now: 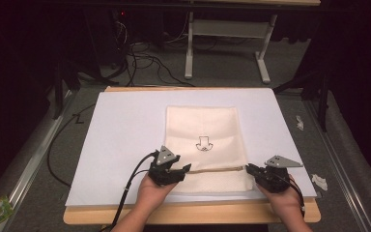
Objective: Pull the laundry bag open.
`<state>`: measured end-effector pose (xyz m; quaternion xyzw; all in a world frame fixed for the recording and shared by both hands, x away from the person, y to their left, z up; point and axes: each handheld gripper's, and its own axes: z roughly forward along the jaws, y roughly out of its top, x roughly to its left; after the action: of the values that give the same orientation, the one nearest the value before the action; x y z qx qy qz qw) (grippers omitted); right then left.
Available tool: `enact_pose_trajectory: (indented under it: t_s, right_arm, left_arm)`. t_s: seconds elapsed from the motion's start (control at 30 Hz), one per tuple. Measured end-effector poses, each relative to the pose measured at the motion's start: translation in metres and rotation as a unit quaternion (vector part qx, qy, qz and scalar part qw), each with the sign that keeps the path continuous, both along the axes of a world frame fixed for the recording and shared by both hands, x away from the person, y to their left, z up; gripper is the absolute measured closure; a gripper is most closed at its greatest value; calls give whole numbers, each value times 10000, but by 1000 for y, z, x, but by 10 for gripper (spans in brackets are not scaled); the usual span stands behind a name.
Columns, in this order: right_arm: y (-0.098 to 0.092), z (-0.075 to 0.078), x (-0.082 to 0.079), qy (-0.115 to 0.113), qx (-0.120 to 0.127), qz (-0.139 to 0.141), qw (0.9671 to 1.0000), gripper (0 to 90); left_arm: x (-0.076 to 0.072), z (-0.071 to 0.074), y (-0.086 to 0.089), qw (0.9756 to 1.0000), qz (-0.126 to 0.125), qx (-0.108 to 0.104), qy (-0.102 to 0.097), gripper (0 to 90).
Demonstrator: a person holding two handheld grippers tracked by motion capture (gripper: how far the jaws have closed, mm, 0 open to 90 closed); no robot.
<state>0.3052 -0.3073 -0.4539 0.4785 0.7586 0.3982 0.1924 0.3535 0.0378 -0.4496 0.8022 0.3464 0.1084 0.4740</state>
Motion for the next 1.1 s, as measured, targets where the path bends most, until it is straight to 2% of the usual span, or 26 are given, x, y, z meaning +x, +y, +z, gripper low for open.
enact_pose_trajectory:
  t_s: [0.13, 0.2, 0.47, 0.77, 0.83, 0.93, 1.03, 1.1]
  right_arm:
    - [0, 2, -1, -52, 53, -14, 10000, 846]
    - [0, 2, -1, -77, 42, 11, 10000, 846]
    - [-1, 3, -1, -126, 70, 49, 9999, 846]
    - [0, 3, -1, -169, 67, 95, 9998, 846]
    - [0, 4, -1, -183, 78, 97, 9998, 846]
    - [0, 4, -1, -225, 71, 127, 9996, 846]
    - [0, 5, -1, -200, 97, 115, 9997, 846]
    - [0, 5, -1, -214, 100, 119, 9996, 846]
  left_arm:
    - [0, -3, -20, 9998, -94, -112, 132, 470]
    - [-1, -5, -31, 9997, -194, -91, 124, 469]
    - [-5, -9, -68, 9983, -495, -225, 215, 474]
    - [-8, -9, -104, 9960, -817, -277, 246, 501]
    - [-8, -10, -106, 9956, -853, -289, 257, 517]
    - [-10, -12, -118, 9938, -1021, -322, 303, 587]
    - [-10, -14, -125, 9936, -1003, -370, 373, 633]
    - [-9, -16, -130, 9939, -895, -421, 479, 679]
